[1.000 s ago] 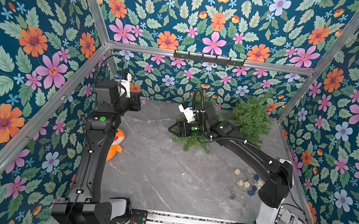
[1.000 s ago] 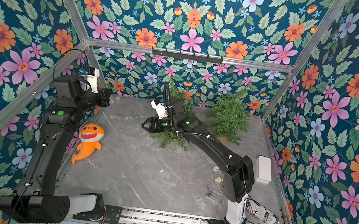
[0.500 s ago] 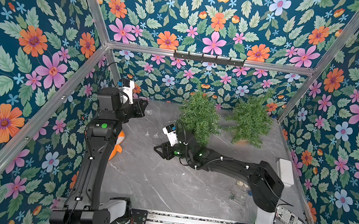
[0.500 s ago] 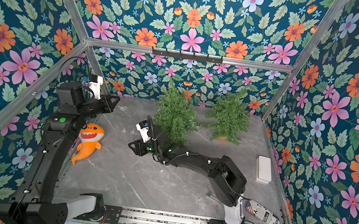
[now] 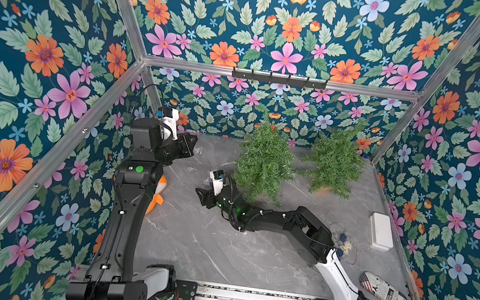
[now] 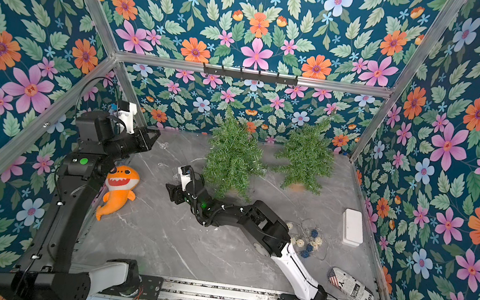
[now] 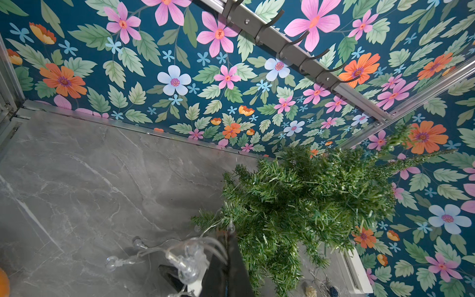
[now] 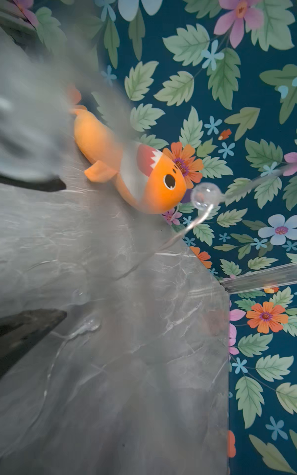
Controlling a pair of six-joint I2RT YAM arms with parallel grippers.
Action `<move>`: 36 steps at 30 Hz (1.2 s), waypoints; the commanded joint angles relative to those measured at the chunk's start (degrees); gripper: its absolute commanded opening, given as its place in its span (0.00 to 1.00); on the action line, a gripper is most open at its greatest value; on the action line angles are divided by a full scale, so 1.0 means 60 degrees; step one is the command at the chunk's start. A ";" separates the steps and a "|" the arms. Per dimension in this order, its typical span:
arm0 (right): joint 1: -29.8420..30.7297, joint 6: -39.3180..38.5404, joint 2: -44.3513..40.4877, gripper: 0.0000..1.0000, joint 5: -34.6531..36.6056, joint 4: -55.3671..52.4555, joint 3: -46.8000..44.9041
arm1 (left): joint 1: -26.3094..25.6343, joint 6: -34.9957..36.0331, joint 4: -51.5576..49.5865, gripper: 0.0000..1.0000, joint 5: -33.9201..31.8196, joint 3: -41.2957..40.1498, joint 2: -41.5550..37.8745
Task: Wrap string light around the christmas tree
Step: Wrap the light string around the Christmas tree.
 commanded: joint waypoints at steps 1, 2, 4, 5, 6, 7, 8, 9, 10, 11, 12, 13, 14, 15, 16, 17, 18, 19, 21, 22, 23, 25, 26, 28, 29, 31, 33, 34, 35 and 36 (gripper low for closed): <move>0.0001 -0.0070 0.0539 0.71 0.0352 0.0060 0.0784 | -0.0009 -0.0072 0.0162 0.00 -0.0058 0.0058 -0.0014; -0.0015 0.0022 0.0771 0.71 0.0411 -0.0010 0.1076 | 0.0000 -0.0103 0.0162 0.00 -0.0062 0.0071 -0.0014; -0.0057 0.0224 0.1211 0.71 0.0418 -0.0183 0.1667 | 0.0000 -0.0138 0.0162 0.00 -0.0061 0.0097 -0.0016; -0.0053 0.0255 0.1431 0.71 0.0325 -0.0308 0.2028 | 0.0000 -0.0157 0.0162 0.00 -0.0058 0.0097 -0.0007; -0.0049 0.0270 0.1702 0.71 0.0216 -0.0651 0.2477 | 0.0000 -0.0153 0.0162 0.00 -0.0073 0.0103 -0.0016; -0.0067 0.0355 0.1914 0.69 0.0124 -0.0934 0.2920 | -0.0011 -0.0154 0.0162 0.00 -0.0088 0.0103 -0.0005; -0.0055 0.0406 0.2106 0.67 0.0007 -0.1079 0.3269 | -0.0001 -0.0154 0.0162 0.00 -0.0097 0.0103 -0.0001; -0.0060 0.0492 0.2267 0.63 -0.0075 -0.1212 0.3542 | 0.0000 -0.0166 0.0169 0.00 -0.0138 0.0090 0.0030; -0.0061 0.0566 0.2351 0.59 -0.0135 -0.1367 0.3701 | -0.0013 -0.0179 0.0213 0.00 -0.0173 0.0061 0.0053; -0.0058 0.0632 0.2347 0.52 -0.0212 -0.1427 0.3725 | -0.0004 -0.0207 0.0290 0.00 -0.0222 0.0047 0.0097; -0.0054 0.0720 0.2196 0.45 -0.0317 -0.1317 0.3496 | 0.0000 -0.0227 0.0360 0.00 -0.0328 0.0066 0.0157; -0.0047 0.0808 0.1997 0.40 -0.0446 -0.1217 0.3171 | 0.0000 -0.0241 0.0447 0.00 -0.0469 0.0100 0.0212; -0.0017 0.0863 0.1672 0.34 -0.0608 -0.1106 0.2717 | 0.0007 -0.0255 0.0586 0.00 -0.0686 0.0139 0.0293; 0.0053 0.0900 0.1311 0.28 -0.0689 -0.0997 0.2197 | 0.0014 -0.0281 0.0704 0.00 -0.0980 0.0229 0.0387; 0.0116 0.0926 0.1020 0.21 -0.0742 -0.0900 0.1735 | 0.0013 -0.0319 0.0845 0.00 -0.1206 0.0313 0.0478; 0.0178 0.0998 0.0594 0.15 -0.0819 -0.0737 0.1146 | 0.0014 -0.0408 0.1066 0.00 -0.1383 0.0337 0.0571; 0.0216 0.1108 0.0217 0.09 -0.0893 -0.0604 0.0592 | 0.0023 -0.0512 0.1303 0.00 -0.1508 0.0359 0.0659; 0.0257 0.1230 -0.0113 0.06 -0.0978 -0.0511 0.0131 | 0.0029 -0.0598 0.1489 0.00 -0.1574 0.0378 0.0735; 0.0344 0.1489 -0.0907 0.01 -0.1197 -0.0428 -0.0878 | 0.0024 -0.0744 0.1813 0.00 -0.1713 0.0414 0.0886; 0.0388 0.1555 -0.1256 0.00 -0.1287 -0.0379 -0.1314 | 0.0029 -0.0788 0.1936 0.00 -0.1789 0.0440 0.0918; 0.0454 0.1574 -0.1646 0.00 -0.1379 -0.0374 -0.1790 | 0.0029 -0.0806 0.2039 0.00 -0.1815 0.0432 0.0935; 0.0510 0.1711 -0.2386 0.00 -0.1749 -0.0660 -0.2463 | 0.0020 -0.0826 0.2193 0.00 -0.1843 0.0463 0.0977; 0.0525 0.1765 -0.2771 0.00 -0.2088 -0.0861 -0.2761 | 0.0022 -0.0827 0.2241 0.00 -0.1834 0.0493 0.1008; 0.0558 0.1738 -0.3552 0.00 -0.2463 -0.1221 -0.3363 | 0.0028 -0.0816 0.2322 0.00 -0.1771 0.0540 0.1035; 0.0565 0.1733 -0.3949 0.00 -0.2679 -0.1332 -0.3708 | 0.0029 -0.0827 0.2406 0.00 -0.1747 0.0537 0.1025; 0.0569 0.1655 -0.4616 0.00 -0.2919 -0.1664 -0.4188 | 0.0027 -0.0840 0.2515 0.00 -0.1690 0.0540 0.1025; 0.0569 0.1553 -0.5138 0.00 -0.3304 -0.2153 -0.4431 | 0.0028 -0.0899 0.2617 0.00 -0.1645 0.0558 0.1010; 0.0581 0.1445 -0.5372 0.00 -0.3324 -0.2412 -0.4511 | 0.0021 -0.0941 0.2648 0.00 -0.1590 0.0580 0.1010; 0.0573 0.1375 -0.5667 0.00 -0.3218 -0.2594 -0.4679 | 0.0028 -0.0956 0.2652 0.00 -0.1477 0.0602 0.1009; 0.0569 0.1332 -0.5898 0.00 -0.2899 -0.2667 -0.4865 | 0.0020 -0.1007 0.2645 0.00 -0.1341 0.0639 0.1011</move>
